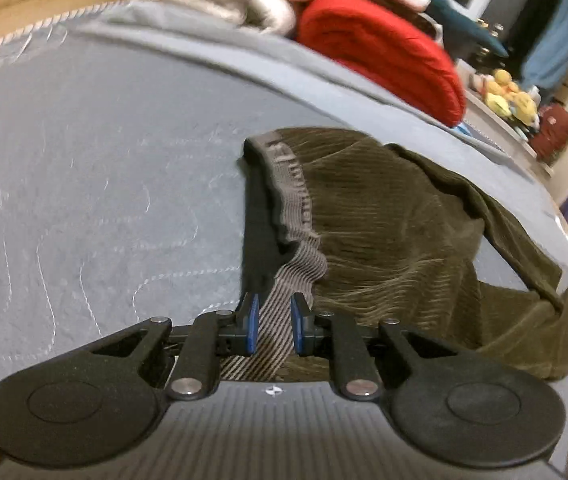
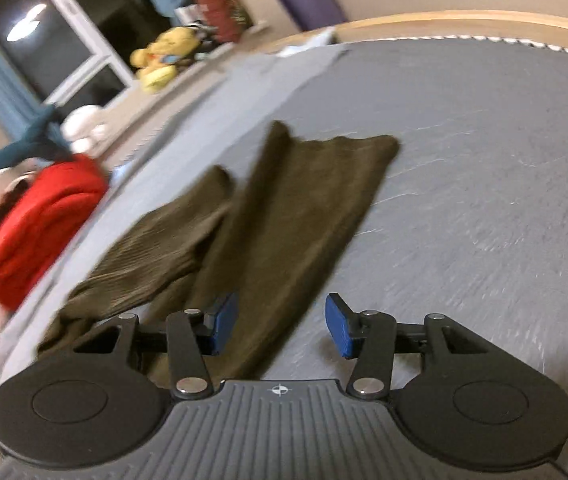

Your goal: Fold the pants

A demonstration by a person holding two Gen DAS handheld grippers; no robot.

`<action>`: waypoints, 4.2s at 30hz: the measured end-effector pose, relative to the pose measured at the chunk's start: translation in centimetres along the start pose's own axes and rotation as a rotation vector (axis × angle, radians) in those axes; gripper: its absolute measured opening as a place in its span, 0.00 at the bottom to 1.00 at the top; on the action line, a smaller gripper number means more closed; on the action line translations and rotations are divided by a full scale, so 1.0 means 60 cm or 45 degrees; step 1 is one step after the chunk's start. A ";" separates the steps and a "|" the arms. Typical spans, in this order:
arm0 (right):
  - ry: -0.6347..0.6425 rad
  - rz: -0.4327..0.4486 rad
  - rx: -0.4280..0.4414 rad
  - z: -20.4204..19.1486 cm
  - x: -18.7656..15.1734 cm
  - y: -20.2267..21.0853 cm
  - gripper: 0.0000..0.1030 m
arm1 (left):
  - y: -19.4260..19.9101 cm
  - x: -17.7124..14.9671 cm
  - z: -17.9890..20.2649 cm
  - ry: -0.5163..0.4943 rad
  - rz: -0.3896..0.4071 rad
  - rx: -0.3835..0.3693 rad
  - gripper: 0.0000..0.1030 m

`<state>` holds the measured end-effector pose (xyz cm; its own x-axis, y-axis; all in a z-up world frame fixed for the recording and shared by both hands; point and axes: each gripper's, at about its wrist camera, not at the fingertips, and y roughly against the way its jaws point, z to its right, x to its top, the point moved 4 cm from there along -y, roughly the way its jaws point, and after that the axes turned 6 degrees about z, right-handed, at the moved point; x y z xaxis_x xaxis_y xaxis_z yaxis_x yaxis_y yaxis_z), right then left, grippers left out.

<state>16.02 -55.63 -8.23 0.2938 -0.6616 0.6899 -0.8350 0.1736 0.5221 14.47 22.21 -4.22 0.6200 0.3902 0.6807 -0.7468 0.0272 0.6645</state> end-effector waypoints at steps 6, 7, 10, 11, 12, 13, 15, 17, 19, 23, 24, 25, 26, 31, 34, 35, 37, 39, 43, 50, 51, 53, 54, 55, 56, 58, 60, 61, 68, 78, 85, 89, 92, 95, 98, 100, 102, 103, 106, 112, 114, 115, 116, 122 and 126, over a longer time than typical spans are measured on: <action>-0.039 -0.103 -0.037 0.018 -0.021 -0.102 0.54 | -0.047 0.002 -0.005 0.036 -0.097 -0.041 0.22; 0.014 -0.086 -0.023 0.013 -0.020 -0.110 0.55 | -0.056 0.003 -0.012 0.070 -0.113 -0.028 0.23; 0.157 -0.064 -0.004 0.001 -0.020 -0.129 0.57 | -0.090 0.006 -0.028 0.151 -0.137 -0.016 0.40; 0.174 -0.053 0.002 0.000 -0.019 -0.134 0.57 | -0.104 0.008 -0.032 0.160 -0.142 -0.004 0.50; 0.183 -0.045 0.006 -0.001 -0.016 -0.138 0.57 | -0.119 0.008 -0.034 0.168 -0.159 0.011 0.54; 0.194 -0.038 0.009 -0.003 -0.017 -0.141 0.57 | -0.132 0.007 -0.036 0.173 -0.174 0.019 0.59; 0.212 -0.023 0.010 -0.008 -0.014 -0.146 0.53 | -0.142 0.009 -0.033 0.162 -0.143 0.000 0.67; 0.238 -0.008 0.000 -0.011 -0.012 -0.155 0.37 | -0.152 0.008 -0.016 0.066 -0.138 0.028 0.69; 0.236 -0.008 -0.013 -0.005 -0.009 -0.158 0.17 | -0.156 0.002 0.007 -0.050 -0.150 0.042 0.68; 0.135 0.026 0.021 0.017 0.006 -0.137 0.08 | -0.152 -0.002 0.024 -0.138 -0.144 0.051 0.37; 0.143 0.041 0.012 0.018 0.010 -0.126 0.08 | -0.145 0.000 0.020 -0.110 -0.132 0.037 0.33; 0.137 0.055 0.008 0.020 0.014 -0.113 0.08 | -0.138 0.002 0.016 -0.081 -0.120 0.026 0.27; 0.120 0.068 0.004 0.024 0.019 -0.098 0.08 | -0.130 0.006 0.011 -0.059 -0.102 0.017 0.24; -0.006 0.075 -0.059 0.047 0.040 -0.025 0.07 | -0.081 0.018 0.005 0.002 -0.049 -0.011 0.20; 0.019 0.072 -0.089 0.040 0.058 0.009 0.07 | -0.058 0.034 -0.002 0.022 -0.078 -0.024 0.19; 0.051 0.046 -0.104 0.038 0.059 0.015 0.07 | -0.049 0.037 -0.003 0.016 -0.100 -0.026 0.18; 0.125 -0.018 -0.150 0.035 0.055 0.025 0.07 | -0.035 0.045 -0.015 0.001 -0.145 -0.027 0.18; 0.169 -0.079 -0.188 0.040 0.050 0.038 0.07 | -0.023 0.049 -0.031 -0.006 -0.162 -0.017 0.17; 0.153 -0.183 -0.239 0.063 0.031 0.068 0.07 | -0.010 0.052 -0.061 -0.017 -0.184 0.038 0.07; 0.178 -0.384 -0.237 0.080 -0.012 0.076 0.10 | 0.002 0.070 -0.147 0.115 -0.189 0.186 0.02; 0.166 -0.374 -0.230 0.081 -0.005 0.070 0.14 | 0.008 0.077 -0.151 0.159 -0.164 0.136 0.04; 0.073 -0.325 -0.231 0.101 0.016 0.068 0.31 | 0.016 0.090 -0.152 0.214 -0.141 0.082 0.27; -0.004 -0.288 -0.264 0.119 0.028 0.067 0.44 | 0.014 0.095 -0.147 0.223 -0.141 0.068 0.32; -0.087 -0.238 -0.318 0.140 0.039 0.069 0.48 | 0.008 0.096 -0.141 0.229 -0.156 0.060 0.38; -0.161 -0.201 -0.360 0.157 0.047 0.070 0.54 | -0.001 0.095 -0.137 0.238 -0.190 0.052 0.40; -0.317 -0.174 -0.421 0.195 0.057 0.059 0.56 | -0.026 0.088 -0.126 0.259 -0.293 0.022 0.47; -0.394 -0.187 -0.435 0.217 0.054 0.042 0.56 | -0.050 0.077 -0.115 0.237 -0.396 0.014 0.58; -0.401 -0.150 -0.417 0.217 0.060 0.037 0.56 | -0.063 0.070 -0.109 0.210 -0.446 0.027 0.61; -0.310 -0.118 -0.431 0.229 0.086 -0.002 0.10 | -0.107 0.037 -0.098 0.102 -0.633 0.109 0.70; -0.264 -0.071 -0.610 0.267 0.074 0.034 0.10 | -0.086 0.024 -0.063 -0.146 -0.646 -0.045 0.29; -0.125 -0.123 -0.544 0.220 0.065 0.029 0.23 | -0.025 0.054 -0.096 -0.137 -0.543 -0.080 0.23; -0.092 -0.151 -0.483 0.205 0.063 0.037 0.08 | -0.017 0.053 -0.093 -0.135 -0.511 -0.072 0.22; -0.076 -0.105 -0.490 0.209 0.079 0.057 0.06 | -0.008 0.055 -0.091 -0.158 -0.497 -0.035 0.11; -0.132 -0.093 -0.576 0.235 0.085 0.067 0.06 | -0.017 0.046 -0.078 -0.170 -0.522 -0.012 0.10; -0.112 -0.215 -0.617 0.247 0.073 0.045 0.22 | -0.019 0.039 -0.060 -0.252 -0.542 0.013 0.14; -0.088 -0.154 -0.644 0.243 0.085 0.057 0.36 | -0.009 0.050 -0.053 -0.269 -0.460 0.033 0.14; -0.058 -0.056 -0.625 0.231 0.100 0.074 0.37 | 0.004 0.060 -0.039 -0.251 -0.389 -0.047 0.14; -0.037 -0.032 -0.595 0.225 0.104 0.079 0.37 | 0.008 0.060 -0.027 -0.266 -0.379 -0.097 0.14; 0.060 -0.156 -0.536 0.211 0.086 0.058 0.40 | -0.020 0.017 0.002 -0.399 -0.577 -0.106 0.27; 0.134 -0.071 -0.544 0.191 0.098 0.084 0.41 | -0.016 0.010 0.041 -0.569 -0.507 -0.009 0.29; 0.086 0.023 -0.413 0.178 0.116 0.114 0.43 | 0.010 0.039 0.044 -0.487 -0.341 -0.018 0.44; 0.064 0.051 -0.344 0.171 0.124 0.127 0.43 | 0.023 0.050 0.046 -0.429 -0.267 -0.024 0.56; 0.056 0.070 -0.306 0.162 0.129 0.138 0.44 | 0.037 0.061 0.048 -0.391 -0.197 -0.025 0.61; 0.073 0.226 -0.140 0.074 0.170 0.203 0.44 | 0.108 0.095 0.098 -0.443 0.128 0.033 0.66; 0.060 0.335 0.002 0.009 0.174 0.222 0.44 | 0.141 0.115 0.122 -0.463 0.248 0.105 0.66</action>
<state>7.73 -60.63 5.63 0.0879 -0.5592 0.8244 -0.8864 0.3337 0.3208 14.20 18.39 8.37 0.5247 0.0301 0.8507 -0.8458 -0.0946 0.5250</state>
